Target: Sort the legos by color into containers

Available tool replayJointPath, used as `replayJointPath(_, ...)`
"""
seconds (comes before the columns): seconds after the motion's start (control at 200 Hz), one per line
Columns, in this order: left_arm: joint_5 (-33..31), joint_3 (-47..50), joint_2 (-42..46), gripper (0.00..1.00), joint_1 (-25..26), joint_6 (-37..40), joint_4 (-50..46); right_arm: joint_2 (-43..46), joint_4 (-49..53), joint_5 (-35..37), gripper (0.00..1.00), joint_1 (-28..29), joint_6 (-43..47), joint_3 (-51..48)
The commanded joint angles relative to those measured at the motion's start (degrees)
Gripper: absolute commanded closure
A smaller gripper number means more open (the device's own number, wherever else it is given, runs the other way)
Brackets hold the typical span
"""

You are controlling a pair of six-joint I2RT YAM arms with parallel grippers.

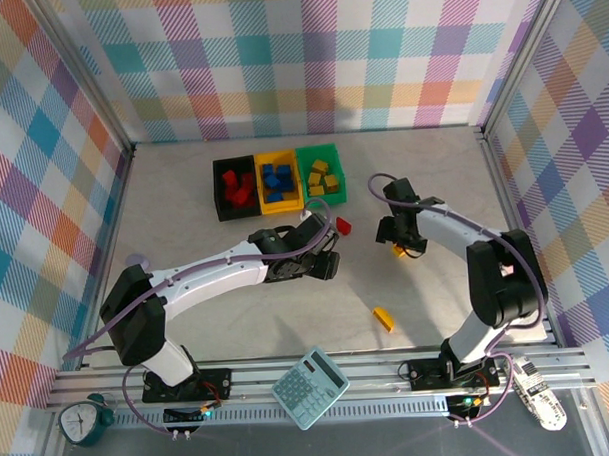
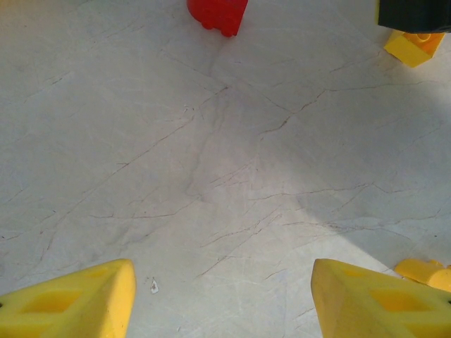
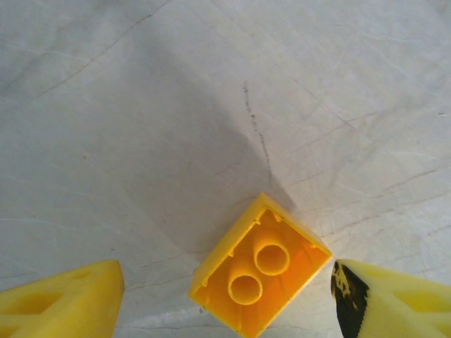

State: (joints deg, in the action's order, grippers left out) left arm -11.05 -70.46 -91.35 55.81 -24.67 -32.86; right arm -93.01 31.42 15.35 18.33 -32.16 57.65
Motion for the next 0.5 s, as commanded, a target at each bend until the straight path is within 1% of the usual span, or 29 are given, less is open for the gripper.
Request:
replayJointPath(0.0, 0.0, -1.6, -0.2, 0.33, 0.7, -0.5, 0.2, 3.5, -0.3, 2.9, 0.21, -0.2, -3.8, -1.8)
replayJointPath(0.215, 1.1, -2.4, -1.5, 0.33, 1.6, -0.3, 0.2, 3.0, -1.1, 1.7, 0.21, -0.3, -4.9, -3.4)
replayJointPath(0.5, -0.2, -2.7, -1.7, 0.33, 2.5, -0.1, -0.3, 1.2, -3.7, -0.6, 0.27, -0.3, -5.2, -5.0)
